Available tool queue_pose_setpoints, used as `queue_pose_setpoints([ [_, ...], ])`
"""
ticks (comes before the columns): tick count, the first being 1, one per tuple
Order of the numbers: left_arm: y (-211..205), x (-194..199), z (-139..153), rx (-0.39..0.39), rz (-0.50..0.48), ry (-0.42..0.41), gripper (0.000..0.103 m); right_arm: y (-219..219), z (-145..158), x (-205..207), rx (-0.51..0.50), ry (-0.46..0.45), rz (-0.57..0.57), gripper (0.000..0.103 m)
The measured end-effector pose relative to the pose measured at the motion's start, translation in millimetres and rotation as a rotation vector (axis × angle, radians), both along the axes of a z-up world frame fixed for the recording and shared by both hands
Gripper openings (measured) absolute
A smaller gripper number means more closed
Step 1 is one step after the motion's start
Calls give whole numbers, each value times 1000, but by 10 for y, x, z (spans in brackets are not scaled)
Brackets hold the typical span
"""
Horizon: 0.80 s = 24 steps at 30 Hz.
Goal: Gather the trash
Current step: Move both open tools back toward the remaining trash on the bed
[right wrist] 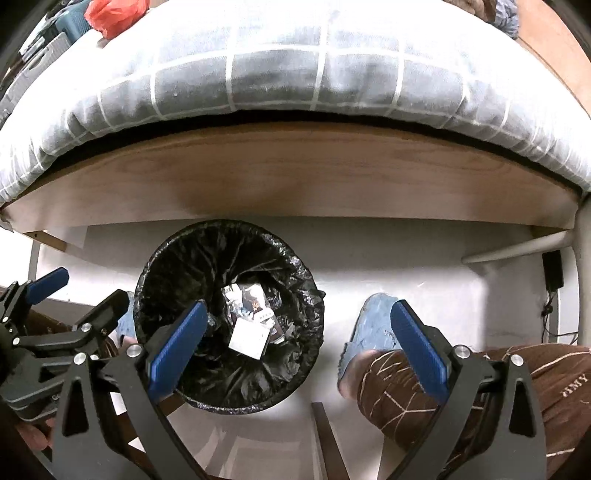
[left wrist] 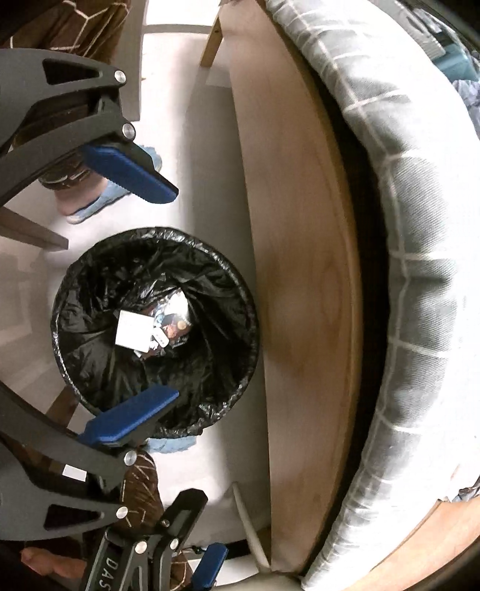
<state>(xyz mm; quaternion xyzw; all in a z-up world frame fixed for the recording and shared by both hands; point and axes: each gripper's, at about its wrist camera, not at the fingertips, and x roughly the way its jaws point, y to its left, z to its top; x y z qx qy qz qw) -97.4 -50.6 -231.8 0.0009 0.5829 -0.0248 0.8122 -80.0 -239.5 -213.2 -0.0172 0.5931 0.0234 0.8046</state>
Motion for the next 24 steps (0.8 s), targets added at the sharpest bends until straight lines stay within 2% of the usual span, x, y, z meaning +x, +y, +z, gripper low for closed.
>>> queue_pose_setpoints([
  [6,-14,-5,185,7,1,-55,97,-19,190,34,2,-75,-16,96],
  [15,41,-7,675,-3,16,-170,97,-58,631,44,-35,-214,-24,96],
  [19,64,36,855,35,16,-232,97,-109,780,30,-38,-241,-39,96],
  [24,125,89,1110,5,36,-278,97,-107,1022,25,-30,-303,-31,96],
])
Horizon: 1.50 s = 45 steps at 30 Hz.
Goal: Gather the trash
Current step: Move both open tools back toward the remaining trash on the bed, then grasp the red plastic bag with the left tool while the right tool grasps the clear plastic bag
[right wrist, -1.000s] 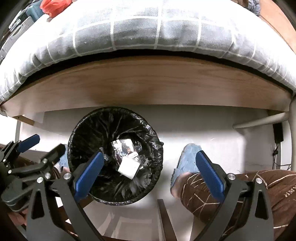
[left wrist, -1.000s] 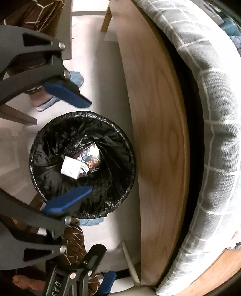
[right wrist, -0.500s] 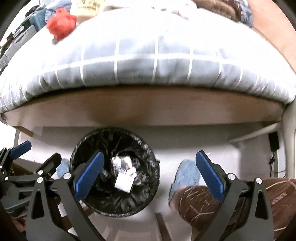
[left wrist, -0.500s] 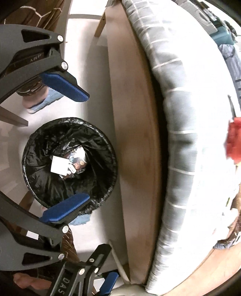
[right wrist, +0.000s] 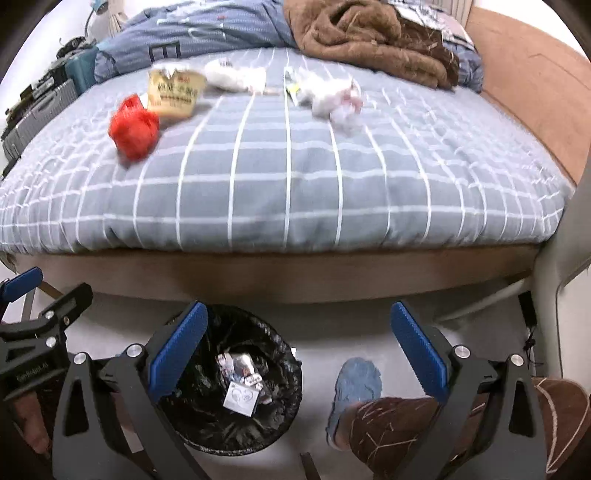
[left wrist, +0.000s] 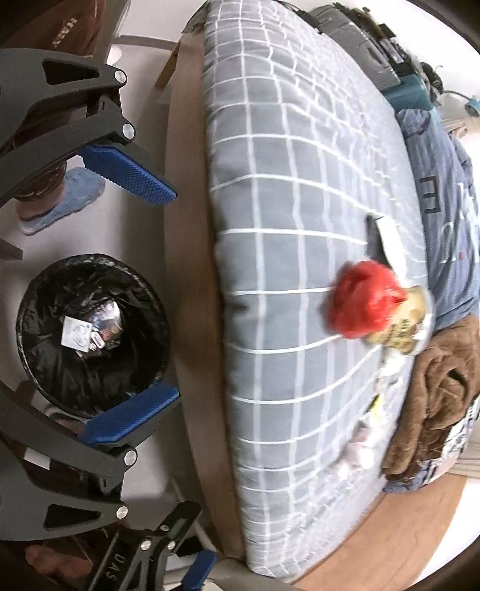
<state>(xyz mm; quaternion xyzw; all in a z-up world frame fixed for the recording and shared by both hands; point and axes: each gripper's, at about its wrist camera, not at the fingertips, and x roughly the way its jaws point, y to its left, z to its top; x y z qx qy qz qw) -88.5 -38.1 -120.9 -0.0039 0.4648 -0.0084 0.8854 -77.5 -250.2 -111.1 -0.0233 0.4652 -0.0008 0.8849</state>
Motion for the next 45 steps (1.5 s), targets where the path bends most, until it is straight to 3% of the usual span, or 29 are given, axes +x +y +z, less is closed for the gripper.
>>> queue_pose_setpoints([
  [9,30,266,240,-38,11,-43,97,-23,294,235,-24,-71,40,95],
  [21,30,939,430,-58,37,-88,97,-314,407,907,24,-114,8,95],
  [36,29,1515,324,-11,15,-67,96,-482,302,1952,14,-107,-27,95],
  [45,8,1670,191,-20,17,-32,92,-511,153,2256,10,-70,-31,84],
])
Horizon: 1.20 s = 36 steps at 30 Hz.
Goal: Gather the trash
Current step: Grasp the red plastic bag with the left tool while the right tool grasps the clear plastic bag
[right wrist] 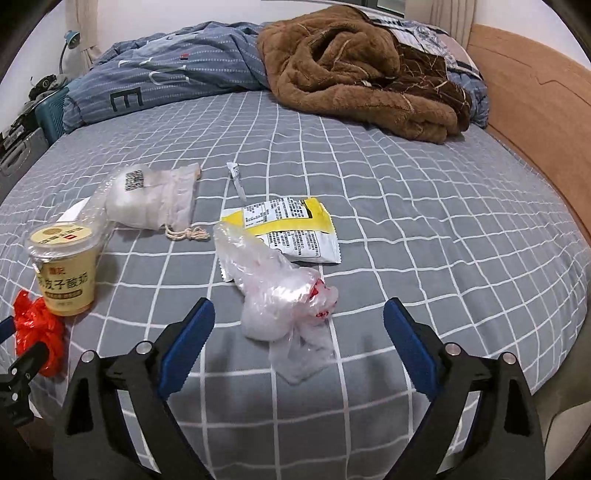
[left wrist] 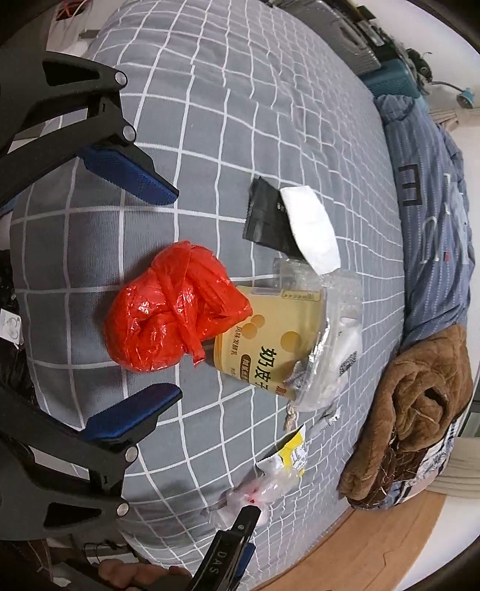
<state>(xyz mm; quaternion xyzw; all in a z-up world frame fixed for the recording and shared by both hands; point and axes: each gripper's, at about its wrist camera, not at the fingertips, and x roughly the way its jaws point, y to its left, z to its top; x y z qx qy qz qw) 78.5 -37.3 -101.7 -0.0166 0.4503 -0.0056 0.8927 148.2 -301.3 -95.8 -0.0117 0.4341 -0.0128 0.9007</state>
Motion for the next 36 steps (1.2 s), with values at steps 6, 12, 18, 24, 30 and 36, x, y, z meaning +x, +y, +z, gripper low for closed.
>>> queue_pose_setpoints([
  [6,-8,2,-81,-17,-3,22,80,-22,-121,65,20,30,-15,75],
  [12,25,8,-176,-79,-9,54,56,-24,-232,101,53,91,-21,52],
  [18,-45,-23,-180,-44,-27,56,46,26,-249,88,39,96,-11,33],
  [24,-64,-43,-139,-11,-31,70,42,-4,-148,56,52,71,-22,33],
  [30,-29,-80,-83,-3,-25,70,41,-5,-36,0,46,36,-26,33],
  [36,-16,-97,-3,1,-24,65,40,15,53,-45,53,14,-25,33],
])
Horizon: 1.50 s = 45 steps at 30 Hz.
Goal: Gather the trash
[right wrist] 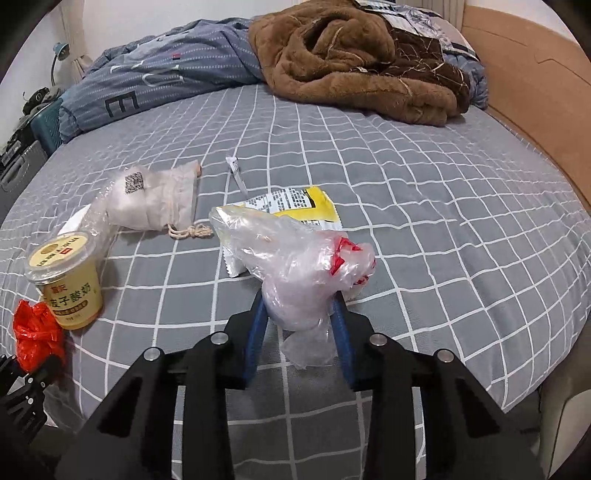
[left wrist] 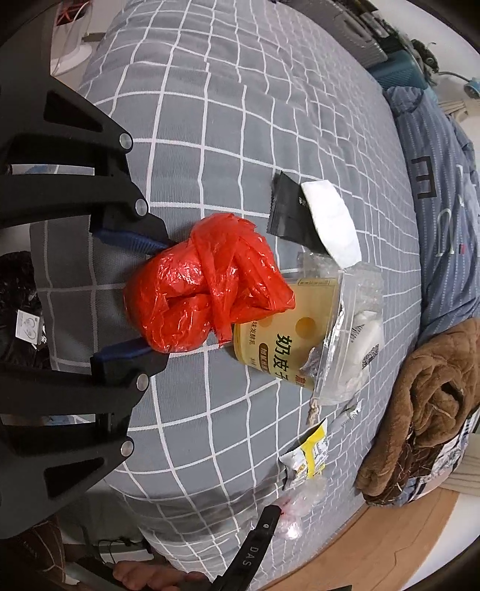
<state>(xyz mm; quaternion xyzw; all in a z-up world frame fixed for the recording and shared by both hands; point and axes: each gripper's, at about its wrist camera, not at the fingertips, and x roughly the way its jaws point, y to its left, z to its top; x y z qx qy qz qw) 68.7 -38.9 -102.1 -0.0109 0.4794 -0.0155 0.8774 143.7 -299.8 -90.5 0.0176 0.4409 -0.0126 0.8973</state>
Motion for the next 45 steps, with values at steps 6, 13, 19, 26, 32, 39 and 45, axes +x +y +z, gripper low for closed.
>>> queue_pose_setpoints([
  [6,21,-28,112,-4,4,-18,40,54,88,-76,2,-22,11,33],
  [13,53,-71,236,-11,6,-44,39,114,228,-221,6,-56,24,33],
  [19,80,-129,359,-14,10,-73,39,176,337,-379,-2,-84,36,33],
  [26,78,-211,478,-15,1,-93,39,225,464,-543,-2,-109,49,33],
  [32,53,-311,557,-14,-10,-112,39,260,581,-703,-5,-135,61,33],
  [39,74,-447,629,-12,-8,-124,39,298,684,-867,-11,-158,76,33],
  [45,88,-603,717,-33,-13,-134,39,305,732,-1007,-11,-161,79,33],
])
